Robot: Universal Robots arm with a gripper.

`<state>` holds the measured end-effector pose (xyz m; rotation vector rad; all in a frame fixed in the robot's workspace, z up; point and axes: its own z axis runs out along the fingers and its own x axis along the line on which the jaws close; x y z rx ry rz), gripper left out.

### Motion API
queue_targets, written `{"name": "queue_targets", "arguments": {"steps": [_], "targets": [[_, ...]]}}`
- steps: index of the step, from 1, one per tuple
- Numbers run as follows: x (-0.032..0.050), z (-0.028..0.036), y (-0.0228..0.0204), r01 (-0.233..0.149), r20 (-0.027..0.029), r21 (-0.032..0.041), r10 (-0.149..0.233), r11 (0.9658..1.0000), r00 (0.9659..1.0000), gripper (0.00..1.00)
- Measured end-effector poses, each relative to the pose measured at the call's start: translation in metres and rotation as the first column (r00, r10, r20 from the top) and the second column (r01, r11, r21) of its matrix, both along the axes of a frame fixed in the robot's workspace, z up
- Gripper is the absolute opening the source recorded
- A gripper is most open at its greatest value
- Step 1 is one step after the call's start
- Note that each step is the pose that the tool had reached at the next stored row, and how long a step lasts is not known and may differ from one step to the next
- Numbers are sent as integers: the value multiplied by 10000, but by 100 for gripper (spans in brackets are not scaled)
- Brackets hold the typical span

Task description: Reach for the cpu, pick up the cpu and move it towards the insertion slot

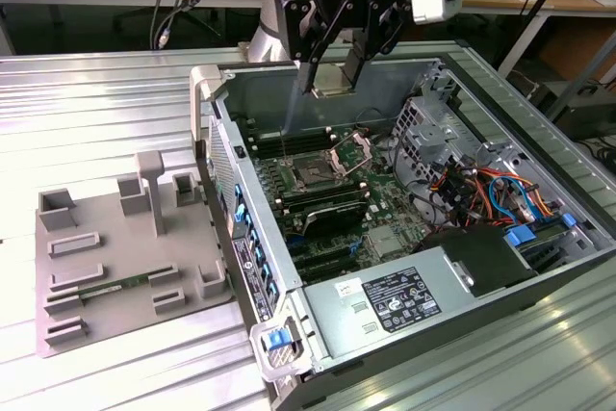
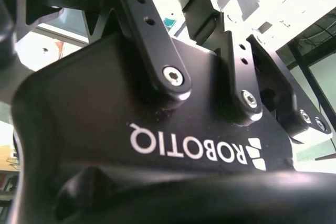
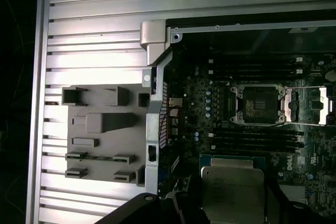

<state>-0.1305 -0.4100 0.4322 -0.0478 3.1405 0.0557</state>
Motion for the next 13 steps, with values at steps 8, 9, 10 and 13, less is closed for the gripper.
{"name": "queue_targets", "arguments": {"steps": [8,9,10,13], "targets": [[41,-33,0,-1,0,1,1,10000,10000,55],[45,-36,0,0,0,0,0,10000,10000,55],[50,-39,0,0,0,0,0,10000,10000,55],[70,-55,0,0,0,1,0,10000,10000,55]]}}
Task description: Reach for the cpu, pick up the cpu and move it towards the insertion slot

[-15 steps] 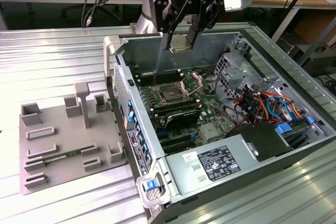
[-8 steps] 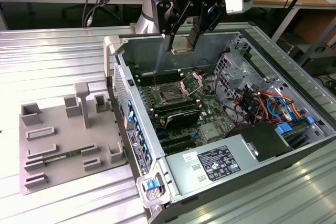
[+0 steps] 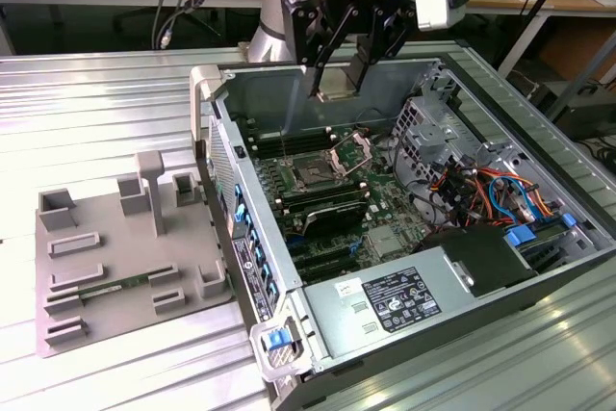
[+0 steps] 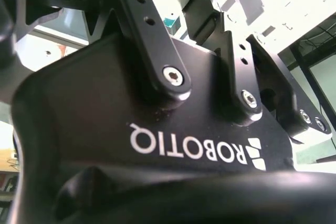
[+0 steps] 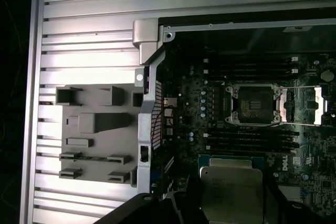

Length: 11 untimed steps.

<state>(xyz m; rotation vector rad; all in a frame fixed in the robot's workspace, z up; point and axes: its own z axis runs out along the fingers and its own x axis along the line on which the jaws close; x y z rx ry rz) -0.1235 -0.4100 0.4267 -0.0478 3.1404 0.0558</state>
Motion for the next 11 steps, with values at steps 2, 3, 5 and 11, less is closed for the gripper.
{"name": "queue_targets", "arguments": {"steps": [2,3,5,11], "targets": [[11,-8,0,0,0,0,0,10000,10000,55],[18,-13,0,0,0,0,0,10000,10000,55],[27,-19,0,0,0,0,0,10000,10000,55],[60,-40,0,-1,0,0,1,10000,10000,55]]}}
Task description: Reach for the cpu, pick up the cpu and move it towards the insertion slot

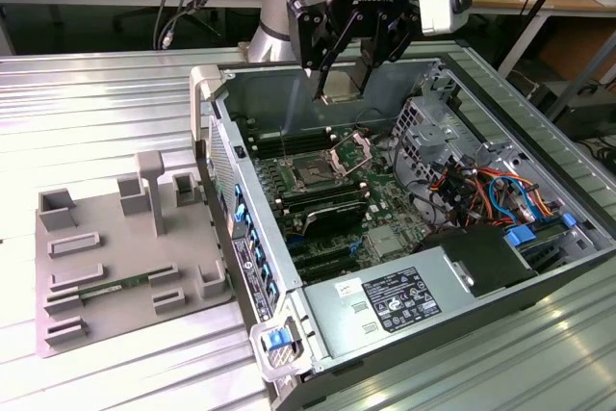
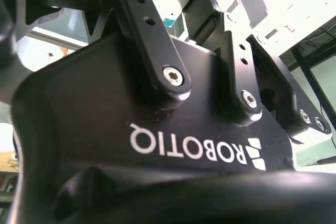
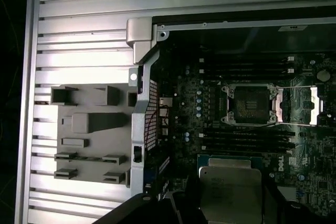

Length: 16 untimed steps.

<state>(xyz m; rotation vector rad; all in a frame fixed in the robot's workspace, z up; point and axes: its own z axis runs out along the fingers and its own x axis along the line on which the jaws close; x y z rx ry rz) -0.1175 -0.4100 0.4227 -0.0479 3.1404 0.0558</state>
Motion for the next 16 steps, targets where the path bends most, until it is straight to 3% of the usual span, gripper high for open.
{"name": "queue_targets", "arguments": {"steps": [16], "targets": [[75,-56,0,1,0,-1,-1,10000,10000,55]]}}
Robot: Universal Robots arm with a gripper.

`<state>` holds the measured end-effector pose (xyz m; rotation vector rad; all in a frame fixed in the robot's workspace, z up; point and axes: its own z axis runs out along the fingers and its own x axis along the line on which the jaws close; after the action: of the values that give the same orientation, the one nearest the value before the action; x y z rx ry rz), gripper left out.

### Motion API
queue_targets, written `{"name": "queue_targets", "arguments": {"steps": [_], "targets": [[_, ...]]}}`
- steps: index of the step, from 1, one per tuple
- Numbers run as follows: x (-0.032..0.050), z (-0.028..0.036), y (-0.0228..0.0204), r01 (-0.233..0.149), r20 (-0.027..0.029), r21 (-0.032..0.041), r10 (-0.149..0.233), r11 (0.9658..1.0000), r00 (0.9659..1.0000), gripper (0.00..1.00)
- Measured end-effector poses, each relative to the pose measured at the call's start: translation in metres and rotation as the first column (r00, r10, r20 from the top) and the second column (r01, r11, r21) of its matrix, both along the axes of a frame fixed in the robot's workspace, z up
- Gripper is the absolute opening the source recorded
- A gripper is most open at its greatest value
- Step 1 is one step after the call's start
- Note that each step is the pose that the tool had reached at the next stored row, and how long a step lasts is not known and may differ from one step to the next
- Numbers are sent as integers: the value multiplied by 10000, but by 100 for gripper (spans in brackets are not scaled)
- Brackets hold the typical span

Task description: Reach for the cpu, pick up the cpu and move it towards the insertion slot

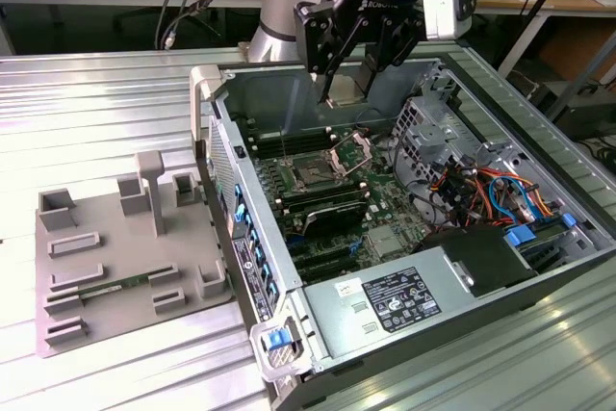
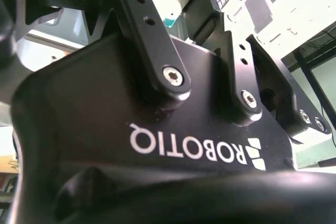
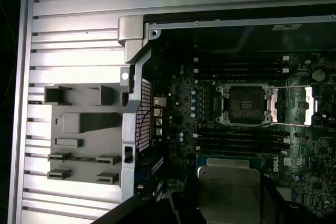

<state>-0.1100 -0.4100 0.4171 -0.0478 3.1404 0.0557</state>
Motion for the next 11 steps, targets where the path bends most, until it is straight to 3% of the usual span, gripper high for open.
{"name": "queue_targets", "arguments": {"steps": [11], "targets": [[41,-45,0,0,-1,0,0,10000,10000,55]]}}
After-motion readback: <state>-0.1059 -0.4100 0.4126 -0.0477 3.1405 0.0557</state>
